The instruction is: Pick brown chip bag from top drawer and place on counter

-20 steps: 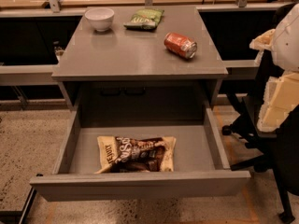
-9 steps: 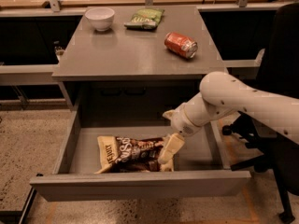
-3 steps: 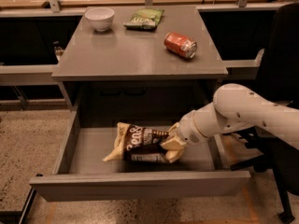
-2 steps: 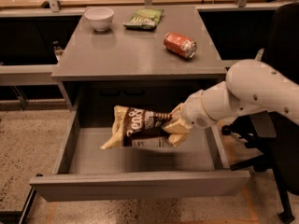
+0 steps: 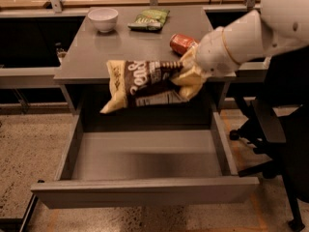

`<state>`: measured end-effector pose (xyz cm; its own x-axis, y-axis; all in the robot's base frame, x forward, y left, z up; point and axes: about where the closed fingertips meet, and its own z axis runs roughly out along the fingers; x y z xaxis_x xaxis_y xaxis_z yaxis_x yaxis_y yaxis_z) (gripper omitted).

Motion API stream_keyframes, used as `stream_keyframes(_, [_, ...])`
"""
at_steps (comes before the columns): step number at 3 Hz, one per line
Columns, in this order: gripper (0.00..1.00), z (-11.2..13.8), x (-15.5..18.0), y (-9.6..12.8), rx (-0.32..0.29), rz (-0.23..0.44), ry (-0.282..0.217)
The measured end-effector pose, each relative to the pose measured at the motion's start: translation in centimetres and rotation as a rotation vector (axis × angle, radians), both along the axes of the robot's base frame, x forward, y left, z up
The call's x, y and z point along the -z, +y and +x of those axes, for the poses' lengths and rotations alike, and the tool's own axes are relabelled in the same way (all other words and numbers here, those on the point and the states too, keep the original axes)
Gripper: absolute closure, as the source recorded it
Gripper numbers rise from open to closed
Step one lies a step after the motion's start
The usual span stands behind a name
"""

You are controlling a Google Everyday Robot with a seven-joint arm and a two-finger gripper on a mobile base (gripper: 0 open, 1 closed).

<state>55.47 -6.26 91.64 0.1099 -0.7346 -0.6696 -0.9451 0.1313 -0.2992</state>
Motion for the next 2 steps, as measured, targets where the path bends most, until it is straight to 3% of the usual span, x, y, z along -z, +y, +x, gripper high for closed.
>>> stream_keyframes(1, [1.00, 4.8, -1.7, 0.4, -0.038, -0.067, -0.015])
stream_keyframes(2, [1.00, 7.2, -5.4, 3.0, -0.077, -0.066, -0.080])
